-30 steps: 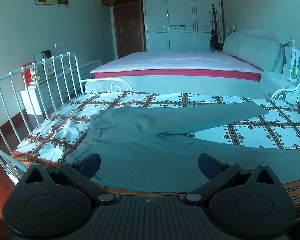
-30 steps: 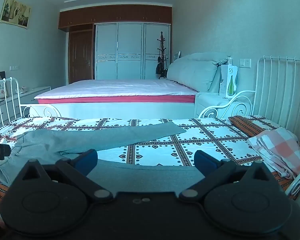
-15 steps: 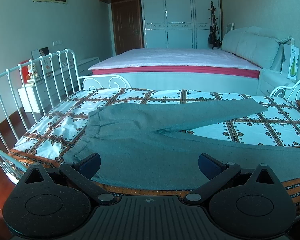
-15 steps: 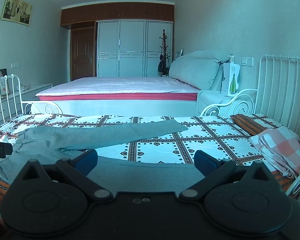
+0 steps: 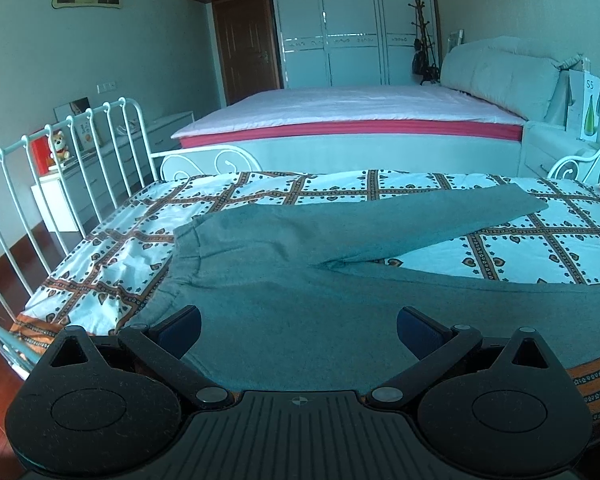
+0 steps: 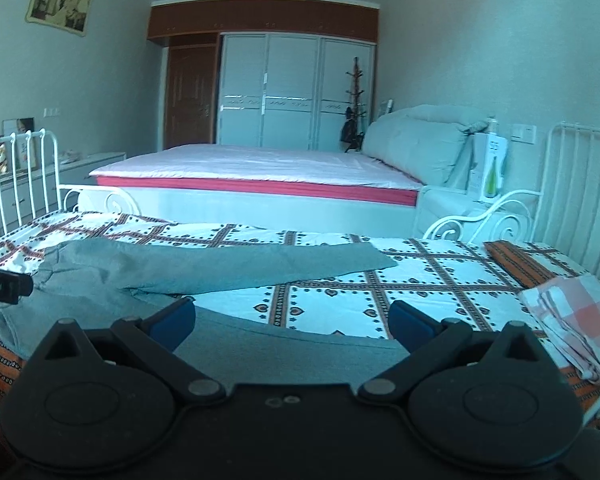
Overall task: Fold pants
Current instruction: 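Move both grippers toward the waistband of the grey sweatpants, then grasp the waistband corners with the left gripper while the right gripper grasps the other corner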
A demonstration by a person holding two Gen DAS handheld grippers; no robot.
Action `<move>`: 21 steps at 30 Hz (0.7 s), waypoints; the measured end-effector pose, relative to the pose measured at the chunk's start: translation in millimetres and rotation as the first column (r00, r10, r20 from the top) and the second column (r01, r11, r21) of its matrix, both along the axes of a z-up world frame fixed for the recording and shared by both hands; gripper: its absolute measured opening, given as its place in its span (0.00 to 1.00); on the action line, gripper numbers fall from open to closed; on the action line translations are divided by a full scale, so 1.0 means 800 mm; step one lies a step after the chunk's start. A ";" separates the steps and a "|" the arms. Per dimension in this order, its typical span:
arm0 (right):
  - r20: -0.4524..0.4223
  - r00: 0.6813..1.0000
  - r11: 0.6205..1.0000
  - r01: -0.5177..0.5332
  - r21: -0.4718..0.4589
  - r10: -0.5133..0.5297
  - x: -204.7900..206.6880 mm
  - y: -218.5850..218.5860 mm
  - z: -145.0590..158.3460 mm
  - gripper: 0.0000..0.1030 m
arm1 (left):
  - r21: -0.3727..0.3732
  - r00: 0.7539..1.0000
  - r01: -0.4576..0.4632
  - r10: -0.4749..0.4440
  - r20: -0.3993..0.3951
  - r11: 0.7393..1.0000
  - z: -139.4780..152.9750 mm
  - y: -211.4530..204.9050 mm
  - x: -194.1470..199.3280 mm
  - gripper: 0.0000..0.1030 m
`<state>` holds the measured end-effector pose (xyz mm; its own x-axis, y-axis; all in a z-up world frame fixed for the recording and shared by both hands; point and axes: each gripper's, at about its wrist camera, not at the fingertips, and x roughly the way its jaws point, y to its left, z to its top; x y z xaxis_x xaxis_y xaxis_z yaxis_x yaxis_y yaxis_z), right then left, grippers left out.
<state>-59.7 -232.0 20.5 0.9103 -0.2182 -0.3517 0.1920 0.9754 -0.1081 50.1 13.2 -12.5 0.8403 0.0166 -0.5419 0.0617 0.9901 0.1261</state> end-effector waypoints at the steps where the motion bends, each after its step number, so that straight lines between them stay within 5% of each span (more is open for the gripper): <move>1: -0.004 1.000 1.000 -0.010 -0.002 0.010 0.006 0.000 0.000 0.94 | 0.000 1.000 0.003 -0.003 -0.002 1.000 0.000 0.000 0.006 1.00; 21: -0.051 0.970 0.971 -0.238 0.018 0.239 0.158 -0.006 0.006 0.94 | 0.091 0.996 0.027 -0.019 -0.091 0.996 -0.024 0.047 0.186 1.00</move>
<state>66.4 -236.8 25.0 0.9157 0.0078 -0.4017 -0.0522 0.9936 -0.0997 198.6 51.0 -31.4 0.7889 0.0509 -0.6124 0.0996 0.9728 0.2092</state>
